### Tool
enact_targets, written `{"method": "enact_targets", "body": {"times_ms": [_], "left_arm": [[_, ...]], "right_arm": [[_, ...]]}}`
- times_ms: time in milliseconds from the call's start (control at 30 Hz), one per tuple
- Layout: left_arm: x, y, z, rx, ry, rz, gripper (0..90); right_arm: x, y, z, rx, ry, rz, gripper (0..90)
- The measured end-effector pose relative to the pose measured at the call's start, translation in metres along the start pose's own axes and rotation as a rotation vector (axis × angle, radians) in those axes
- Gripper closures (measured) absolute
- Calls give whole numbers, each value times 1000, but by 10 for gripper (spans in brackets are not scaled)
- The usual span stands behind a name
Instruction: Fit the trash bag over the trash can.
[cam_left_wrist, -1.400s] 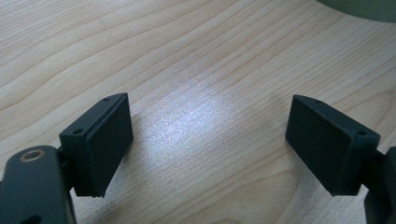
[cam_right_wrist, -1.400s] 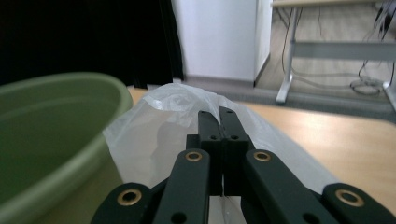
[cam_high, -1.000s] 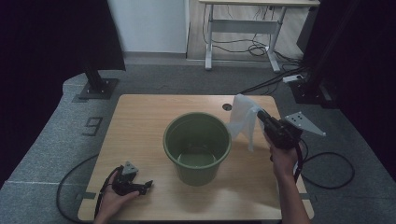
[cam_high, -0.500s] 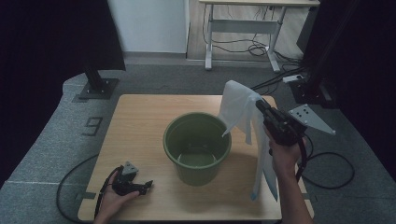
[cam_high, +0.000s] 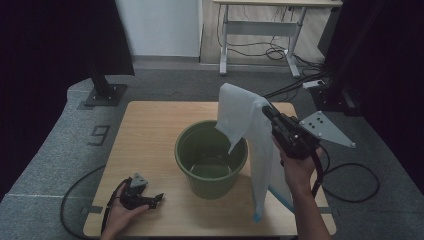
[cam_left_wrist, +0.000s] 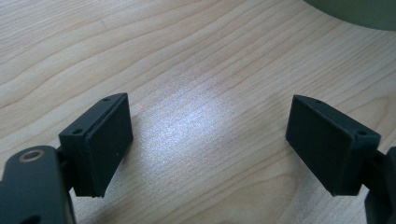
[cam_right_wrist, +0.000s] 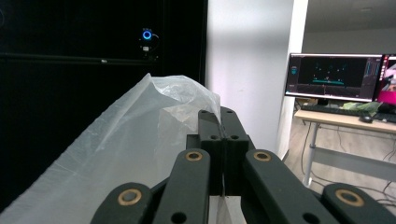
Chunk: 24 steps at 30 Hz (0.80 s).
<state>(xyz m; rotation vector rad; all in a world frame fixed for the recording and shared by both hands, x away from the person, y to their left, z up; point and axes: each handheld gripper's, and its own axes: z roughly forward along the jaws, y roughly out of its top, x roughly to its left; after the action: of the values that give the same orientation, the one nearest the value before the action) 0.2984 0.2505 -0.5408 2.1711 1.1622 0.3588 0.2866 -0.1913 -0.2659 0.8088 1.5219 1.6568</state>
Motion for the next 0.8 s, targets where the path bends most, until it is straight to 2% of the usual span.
{"method": "enact_targets", "body": {"times_ms": [567,800], "left_arm": [[0,0,0,0,-1,1,145],[0,0,0,0,0,4,146]], "right_arm": [[22,-3,16,33,48,-38,889],[30,-13,24,60,53,-56,888]]}}
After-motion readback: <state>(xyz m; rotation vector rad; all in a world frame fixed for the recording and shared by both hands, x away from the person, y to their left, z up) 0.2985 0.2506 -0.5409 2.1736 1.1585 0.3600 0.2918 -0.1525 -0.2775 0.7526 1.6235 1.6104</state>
